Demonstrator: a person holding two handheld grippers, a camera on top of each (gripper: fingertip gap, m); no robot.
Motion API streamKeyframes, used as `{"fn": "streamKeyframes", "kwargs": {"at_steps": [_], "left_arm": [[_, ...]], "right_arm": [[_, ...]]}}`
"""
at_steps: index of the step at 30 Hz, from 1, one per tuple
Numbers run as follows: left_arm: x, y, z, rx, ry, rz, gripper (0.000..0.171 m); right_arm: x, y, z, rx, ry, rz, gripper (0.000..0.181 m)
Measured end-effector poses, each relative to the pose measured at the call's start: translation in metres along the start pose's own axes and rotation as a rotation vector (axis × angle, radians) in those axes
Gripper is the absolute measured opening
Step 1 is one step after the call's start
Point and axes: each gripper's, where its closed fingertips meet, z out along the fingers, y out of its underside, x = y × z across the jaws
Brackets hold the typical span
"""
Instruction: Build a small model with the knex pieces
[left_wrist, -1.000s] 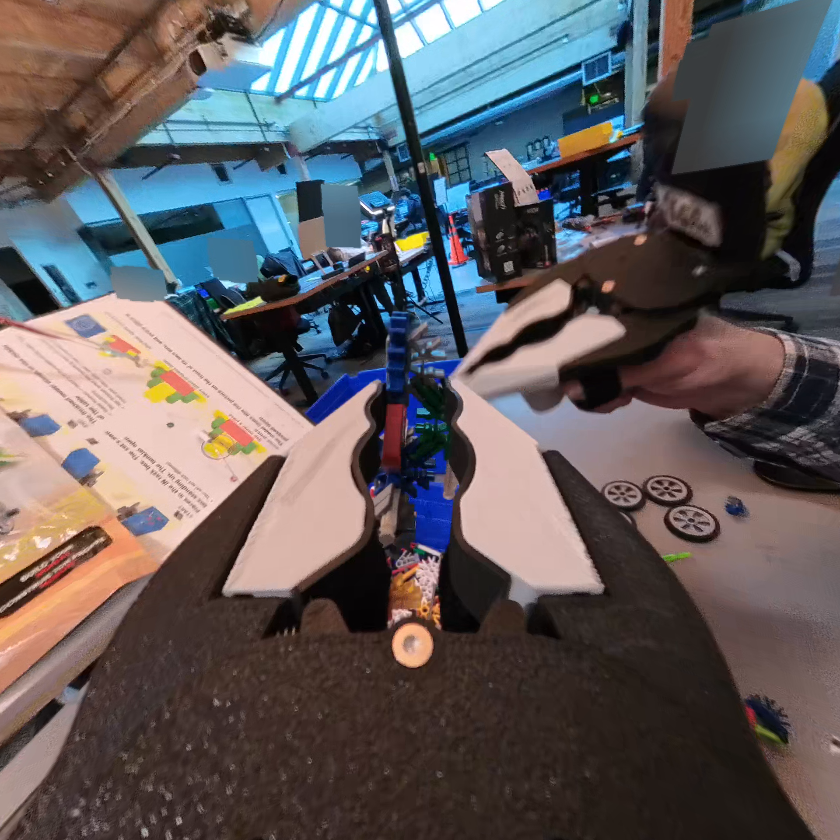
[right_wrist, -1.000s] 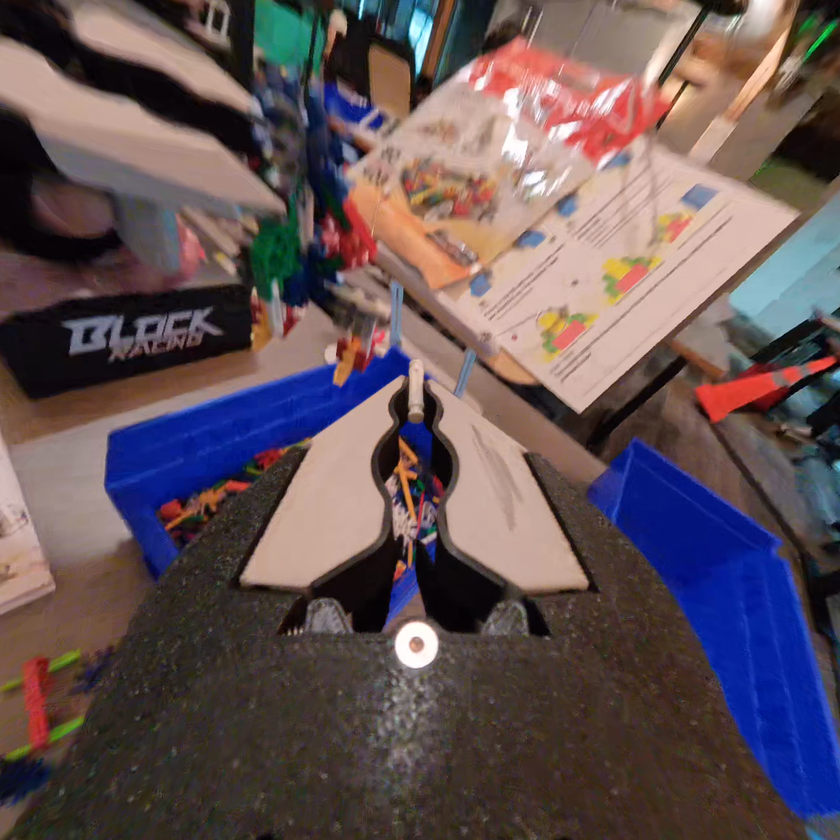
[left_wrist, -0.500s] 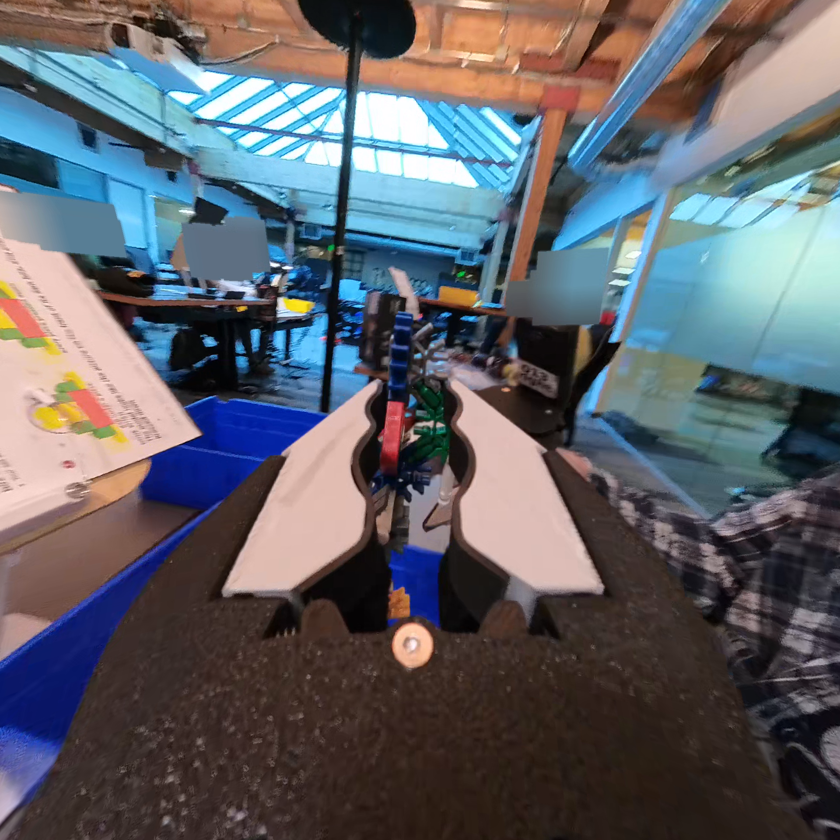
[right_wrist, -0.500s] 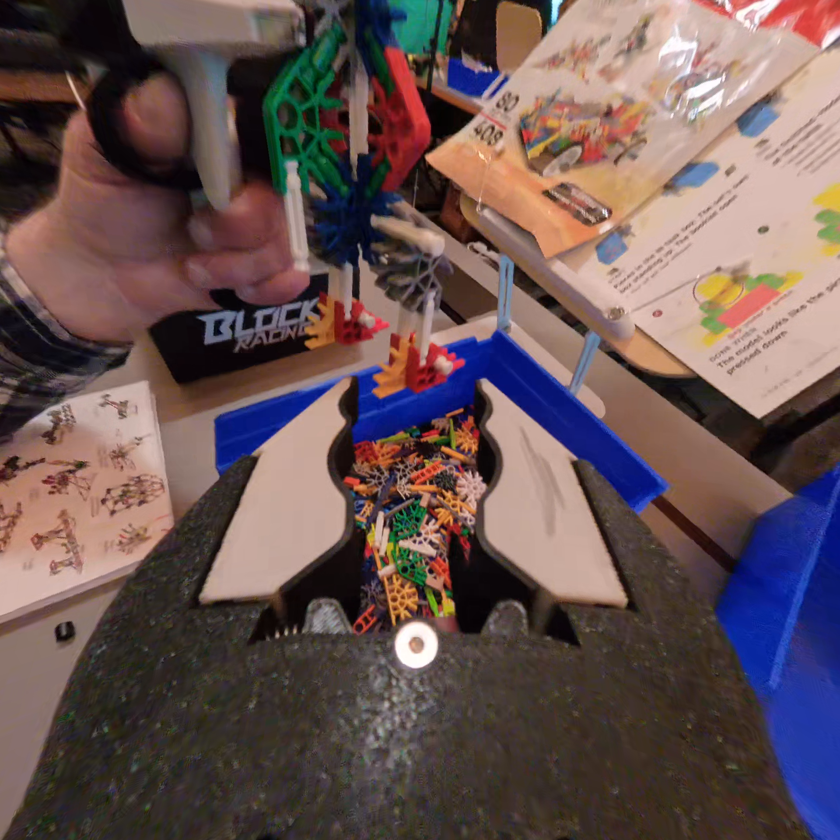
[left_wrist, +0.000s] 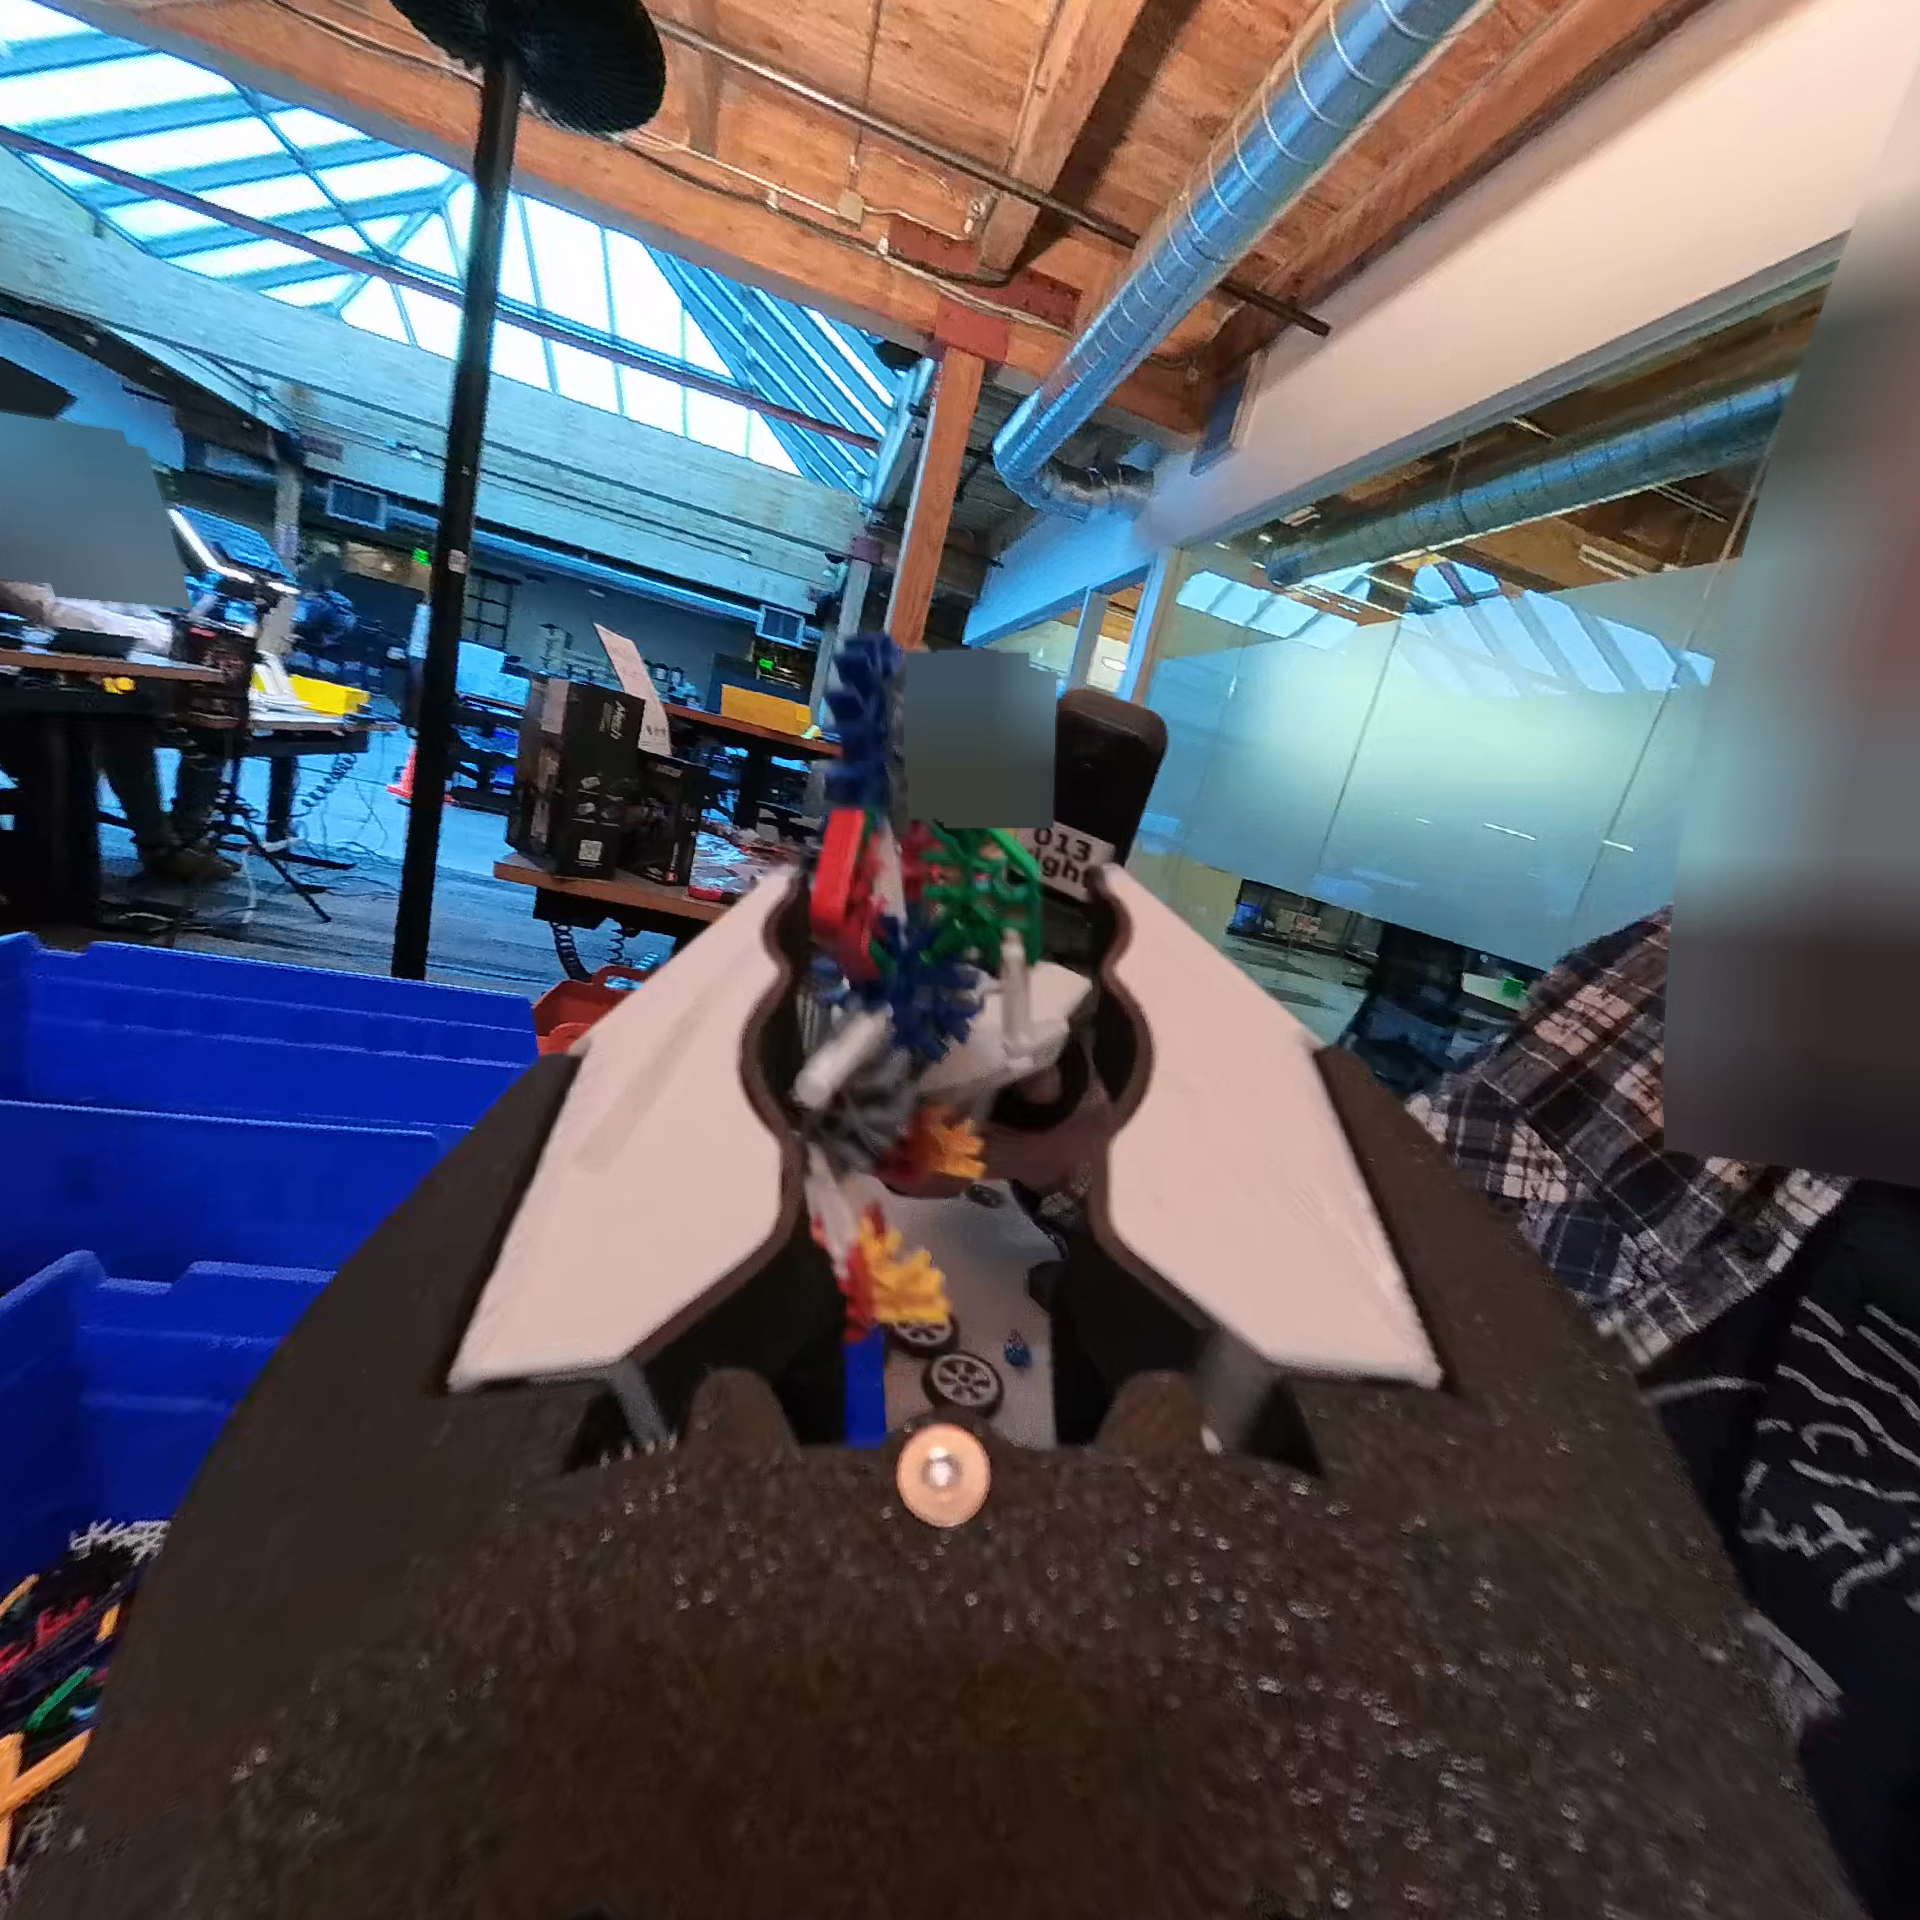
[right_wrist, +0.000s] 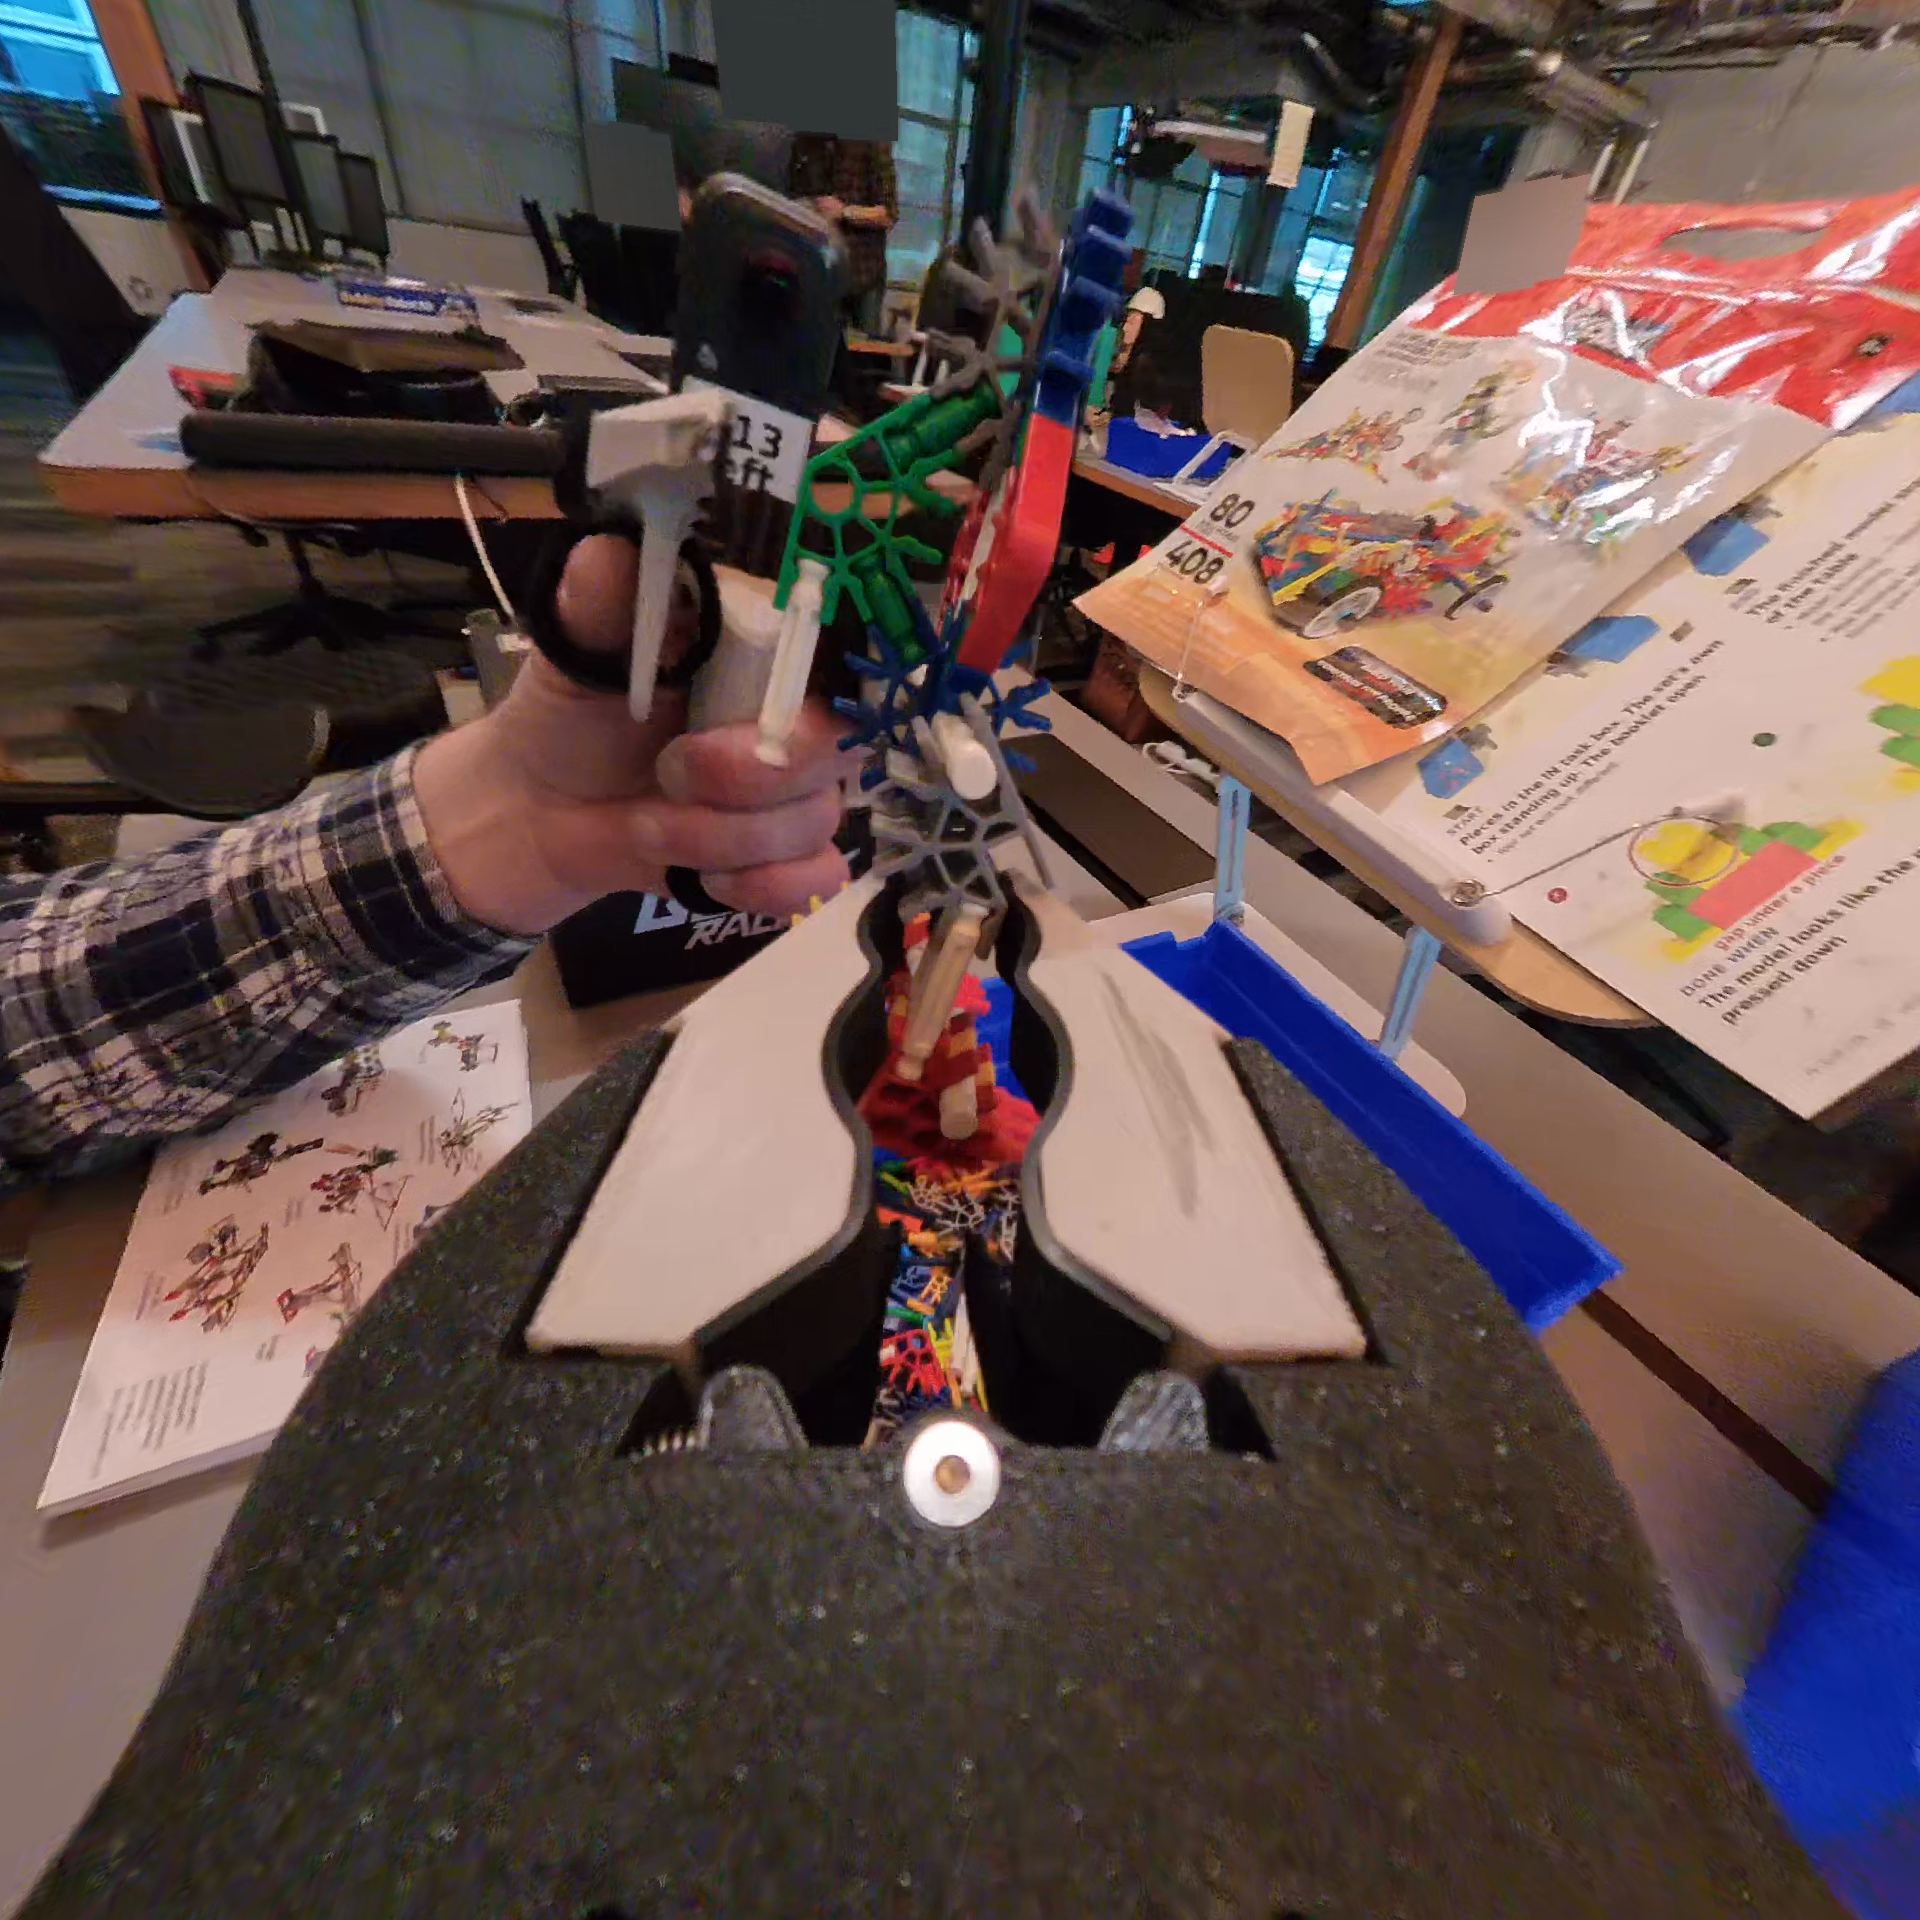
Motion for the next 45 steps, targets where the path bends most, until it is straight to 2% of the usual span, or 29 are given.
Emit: {"fn": "streamKeyframes", "kwargs": {"at_steps": [4, 8, 10, 11, 13, 16, 17, 19, 20, 24, 28, 30, 41, 45], "left_arm": [[-0.003, 0.015, 0.007, -0.060, -0.019, 0.051, 0.067], [-0.020, 0.026, 0.019, -0.127, -0.201, 0.199, 0.067], [-0.020, 0.031, 0.024, -0.161, -0.233, 0.249, 0.069], [-0.018, 0.032, 0.026, -0.171, -0.228, 0.249, 0.066], [-0.025, 0.028, 0.024, -0.134, -0.275, 0.235, 0.044], [-0.030, 0.024, 0.020, -0.082, -0.285, 0.193, 0.027], [-0.029, 0.024, 0.020, -0.086, -0.280, 0.213, 0.025], [-0.024, 0.030, 0.023, -0.122, -0.261, 0.245, 0.005], [-0.023, 0.029, 0.024, -0.118, -0.266, 0.255, 0.004], [-0.014, 0.027, 0.028, -0.102, -0.243, 0.287, 0.004], [-0.006, 0.022, 0.030, -0.059, -0.201, 0.268, 0.003], [-0.002, 0.021, 0.031, -0.047, -0.175, 0.241, 0.003], [0.006, 0.020, 0.031, -0.050, -0.147, 0.278, 0.003], [0.004, 0.020, 0.030, -0.043, -0.145, 0.276, 0.002]], "right_arm": [[0.010, 0.000, -0.008, -0.028, 0.103, -0.046, 0.015], [0.029, 0.005, -0.016, -0.151, 0.347, -0.252, 0.014], [0.030, 0.005, -0.018, -0.189, 0.416, -0.348, 0.015], [0.028, 0.003, -0.019, -0.198, 0.445, -0.399, 0.015], [0.027, 0.000, -0.022, -0.229, 0.521, -0.523, 0.015], [0.028, -0.006, -0.025, -0.273, 0.650, -0.701, 0.016], [0.028, -0.007, -0.026, -0.276, 0.673, -0.732, 0.015], [0.029, -0.010, -0.029, -0.272, 0.709, -0.772, 0.014], [0.029, -0.010, -0.030, -0.275, 0.717, -0.783, 0.014], [0.024, -0.012, -0.033, -0.219, 0.649, -0.708, 0.015], [0.014, -0.014, -0.031, -0.087, 0.454, -0.431, 0.014], [0.009, -0.015, -0.030, -0.039, 0.379, -0.350, 0.014], [-0.012, -0.014, -0.025, 0.071, 0.029, 0.020, 0.014], [-0.015, -0.013, -0.022, 0.098, -0.051, 0.113, 0.016]]}}
